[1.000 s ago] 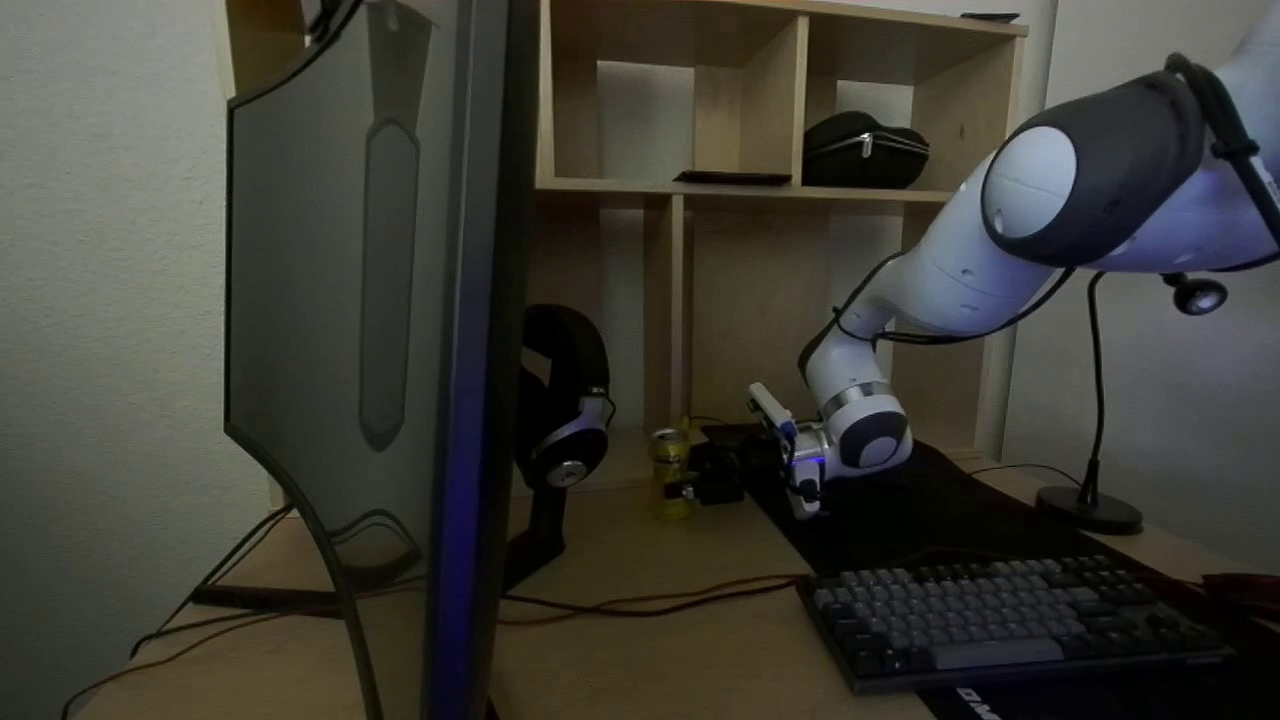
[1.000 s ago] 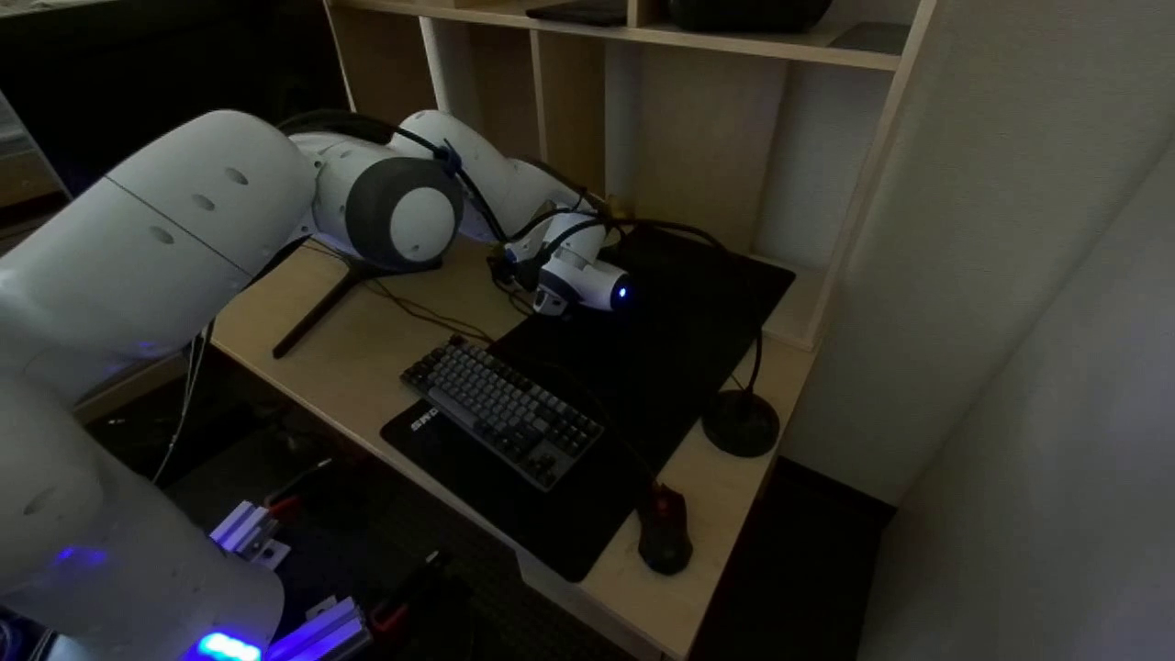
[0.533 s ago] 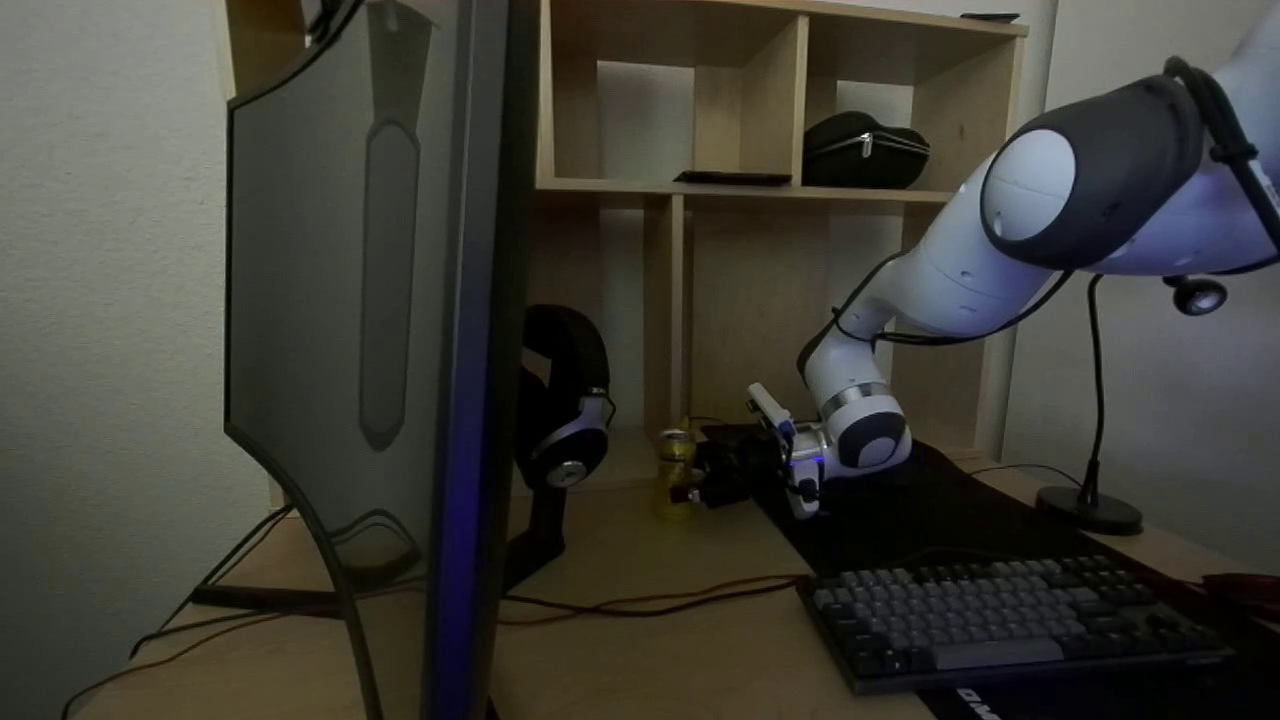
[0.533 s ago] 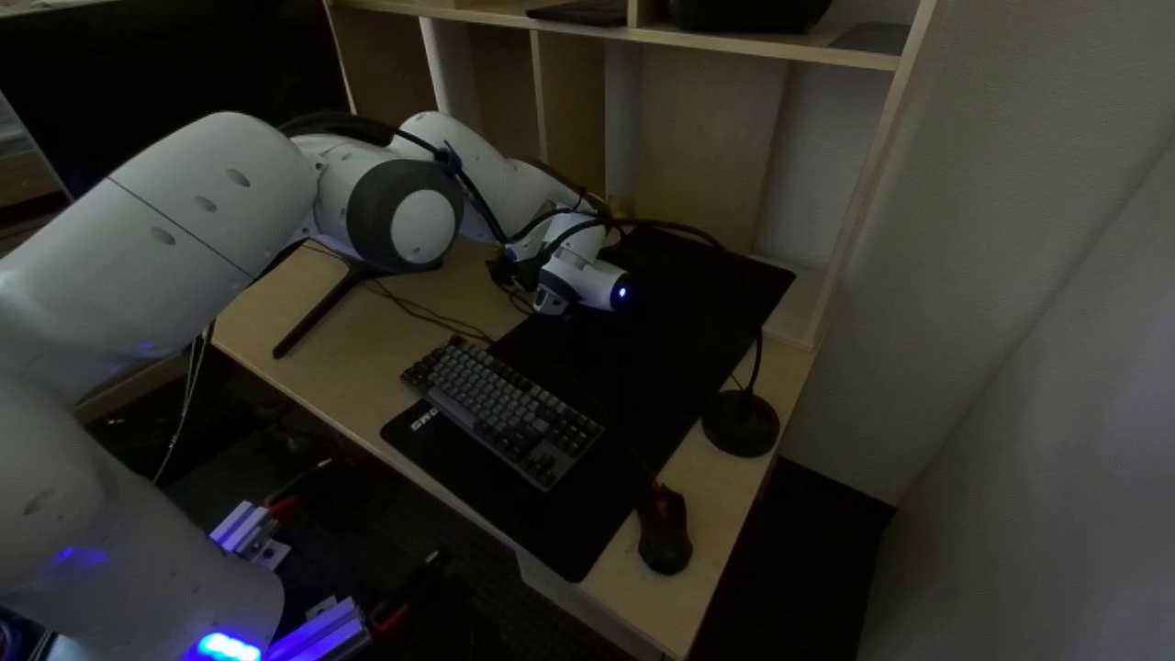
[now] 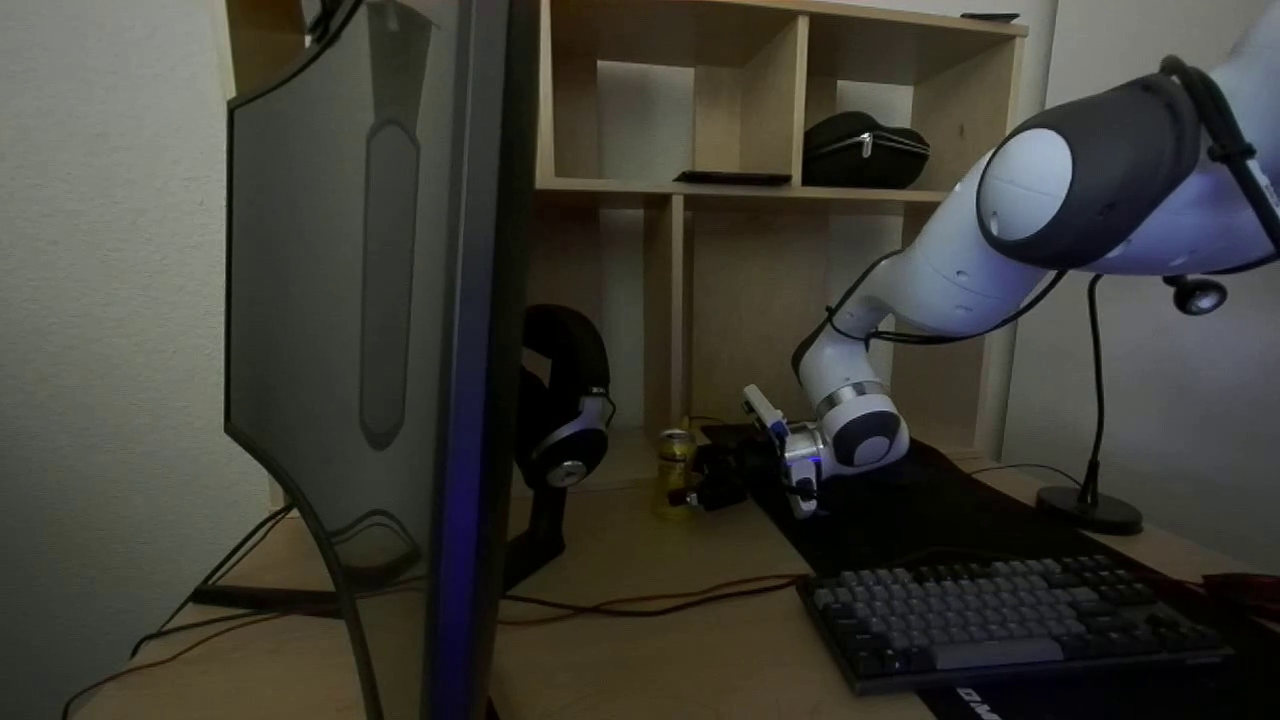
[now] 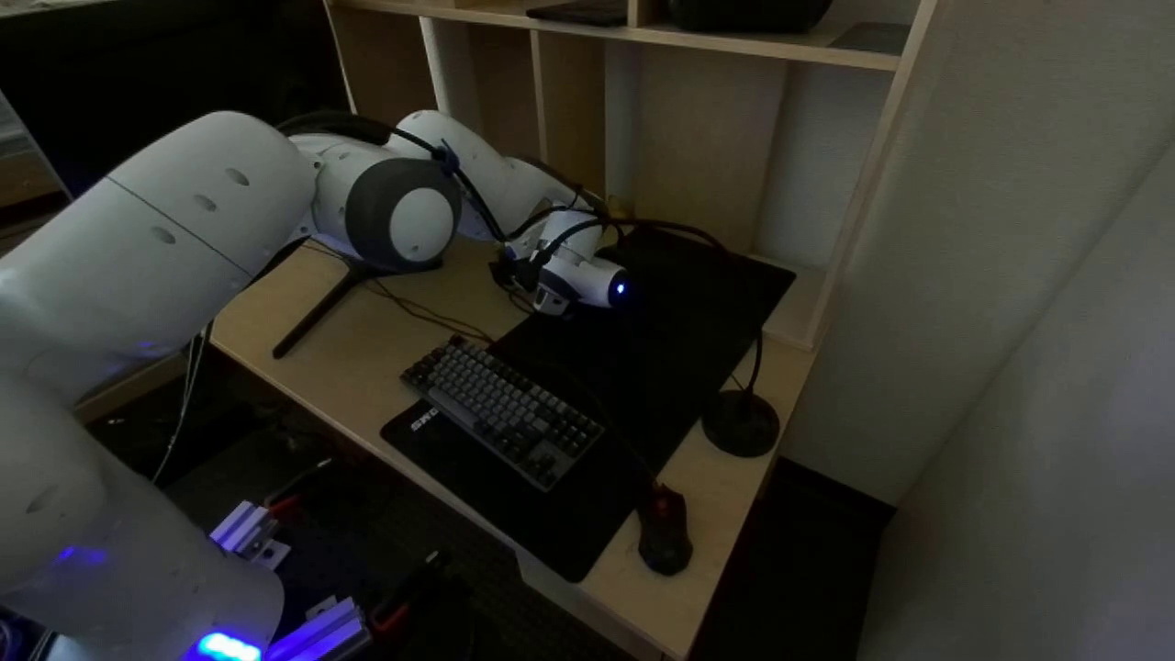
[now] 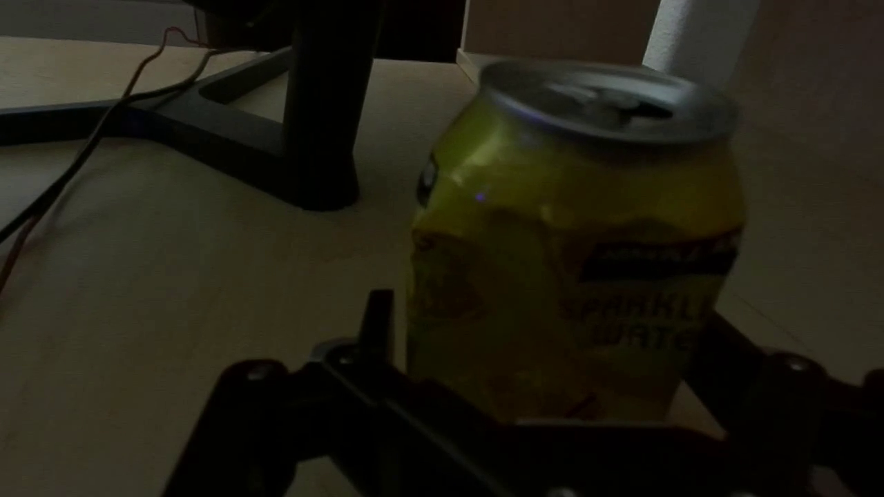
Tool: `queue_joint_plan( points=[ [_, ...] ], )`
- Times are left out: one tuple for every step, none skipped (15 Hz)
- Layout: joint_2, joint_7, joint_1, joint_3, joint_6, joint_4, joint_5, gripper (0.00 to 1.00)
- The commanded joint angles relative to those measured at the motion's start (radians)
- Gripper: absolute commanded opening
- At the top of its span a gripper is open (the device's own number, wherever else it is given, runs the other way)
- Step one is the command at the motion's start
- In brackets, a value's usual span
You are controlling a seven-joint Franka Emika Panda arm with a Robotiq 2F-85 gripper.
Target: Place the yellow can upright
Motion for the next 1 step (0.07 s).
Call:
queue_joint_plan(
  points=[
    [0.004, 0.002, -0.012, 0.017, 0.008, 0.005, -0.016, 1.0]
  ],
)
